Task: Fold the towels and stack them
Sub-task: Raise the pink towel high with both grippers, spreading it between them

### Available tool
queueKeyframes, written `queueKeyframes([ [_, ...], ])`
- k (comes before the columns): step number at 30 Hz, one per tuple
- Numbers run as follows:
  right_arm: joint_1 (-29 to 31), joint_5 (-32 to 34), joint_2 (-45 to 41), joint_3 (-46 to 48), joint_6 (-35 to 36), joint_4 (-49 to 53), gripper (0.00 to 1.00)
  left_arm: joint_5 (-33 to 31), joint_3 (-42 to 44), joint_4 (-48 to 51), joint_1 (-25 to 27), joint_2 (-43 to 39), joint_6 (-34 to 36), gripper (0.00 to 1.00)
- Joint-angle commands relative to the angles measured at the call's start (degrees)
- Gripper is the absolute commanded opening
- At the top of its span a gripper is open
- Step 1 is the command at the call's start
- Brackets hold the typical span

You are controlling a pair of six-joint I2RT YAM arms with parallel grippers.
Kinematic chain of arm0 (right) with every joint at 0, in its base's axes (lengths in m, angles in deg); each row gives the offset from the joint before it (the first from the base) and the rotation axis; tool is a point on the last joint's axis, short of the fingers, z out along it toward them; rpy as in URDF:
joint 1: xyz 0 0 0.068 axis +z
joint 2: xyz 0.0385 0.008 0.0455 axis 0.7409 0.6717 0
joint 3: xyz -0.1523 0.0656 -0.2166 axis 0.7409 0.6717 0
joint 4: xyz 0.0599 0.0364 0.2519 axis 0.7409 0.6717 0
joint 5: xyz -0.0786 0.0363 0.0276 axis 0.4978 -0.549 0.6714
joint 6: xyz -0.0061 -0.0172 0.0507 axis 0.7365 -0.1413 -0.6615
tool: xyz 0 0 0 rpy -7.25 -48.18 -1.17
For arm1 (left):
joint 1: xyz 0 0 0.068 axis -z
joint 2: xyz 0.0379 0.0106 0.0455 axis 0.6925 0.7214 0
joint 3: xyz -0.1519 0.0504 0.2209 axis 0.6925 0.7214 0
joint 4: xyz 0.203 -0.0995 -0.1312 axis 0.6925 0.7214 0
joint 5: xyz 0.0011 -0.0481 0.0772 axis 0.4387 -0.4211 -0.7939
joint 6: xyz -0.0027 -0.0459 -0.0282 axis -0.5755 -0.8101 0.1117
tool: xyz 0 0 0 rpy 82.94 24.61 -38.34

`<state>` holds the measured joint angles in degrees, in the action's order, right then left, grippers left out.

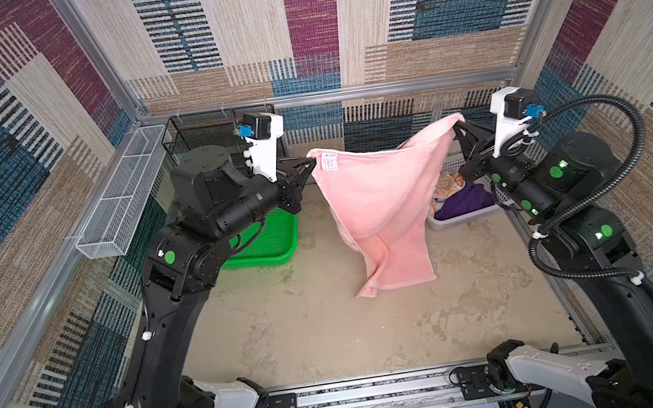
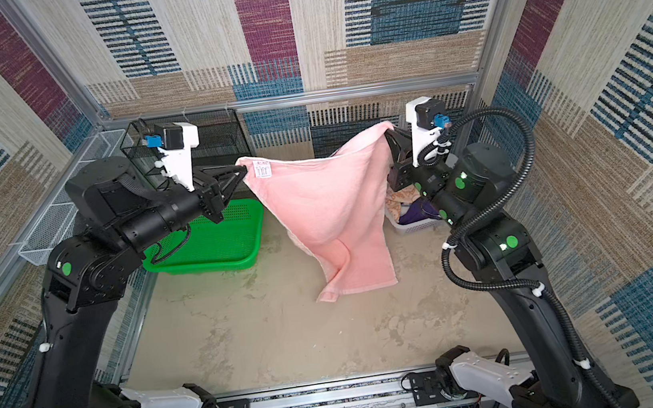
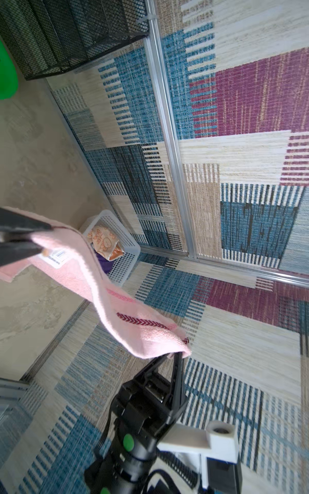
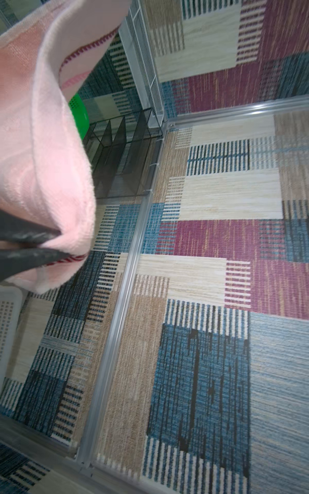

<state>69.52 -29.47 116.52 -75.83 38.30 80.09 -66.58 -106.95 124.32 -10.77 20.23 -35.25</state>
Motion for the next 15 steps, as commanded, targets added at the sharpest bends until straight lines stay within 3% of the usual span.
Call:
queueKeyframes([
  [1, 0.0, -7.4, -1.6, -1.4, -0.7, -2.1, 0.00, 3.8, -0.7, -0.1, 0.0, -2.0, -0.8, 0.00],
  [15, -0.1, -15.3, -6.0, -6.2, -3.5, -1.5, 0.00, 5.6, 4.6, -3.0, 0.0, -13.6, -1.7, 0.00],
])
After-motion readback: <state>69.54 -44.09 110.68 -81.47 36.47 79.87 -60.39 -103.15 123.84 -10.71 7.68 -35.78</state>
